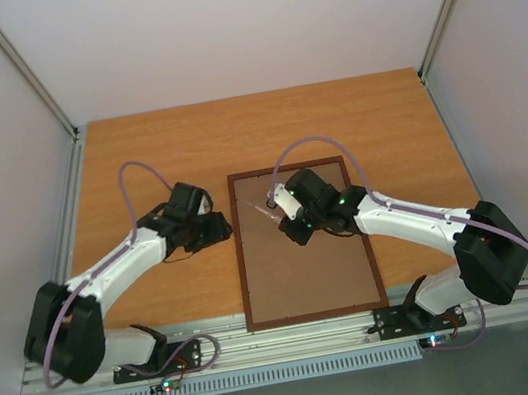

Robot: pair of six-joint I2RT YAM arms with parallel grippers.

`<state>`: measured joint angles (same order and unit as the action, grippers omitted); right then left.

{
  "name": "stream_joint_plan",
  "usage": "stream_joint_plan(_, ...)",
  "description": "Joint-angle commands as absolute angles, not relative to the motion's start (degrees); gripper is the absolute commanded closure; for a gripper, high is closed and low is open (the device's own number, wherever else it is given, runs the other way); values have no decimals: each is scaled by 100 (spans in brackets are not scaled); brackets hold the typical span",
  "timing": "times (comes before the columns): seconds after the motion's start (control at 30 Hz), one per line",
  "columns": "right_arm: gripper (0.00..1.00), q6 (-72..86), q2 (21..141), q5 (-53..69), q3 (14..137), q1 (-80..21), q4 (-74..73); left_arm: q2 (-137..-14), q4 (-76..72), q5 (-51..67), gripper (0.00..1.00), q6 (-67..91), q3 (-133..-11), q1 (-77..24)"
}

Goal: Take the photo out of the frame
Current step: Move the photo frame to the center of the board.

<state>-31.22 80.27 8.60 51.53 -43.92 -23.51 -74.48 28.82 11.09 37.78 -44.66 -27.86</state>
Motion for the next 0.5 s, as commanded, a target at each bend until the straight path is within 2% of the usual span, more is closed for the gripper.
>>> stream_joint_plan(0.0, 99, -3170, 8009, 644, 5010, -4309, -2416, -8343, 3074, 715, 38, 3322, -5051, -3119)
stream_joint_plan(0.27, 99, -3156, 8116, 776, 4938, -4178, -2373, -9623, 3196, 332, 41, 3111, -5911, -3256)
stream_joint_plan(0.47, 99, -3172, 8185, 809, 4974, -4148, -2415, -10243, 3225, 399, 54, 2981, -6272, -3278)
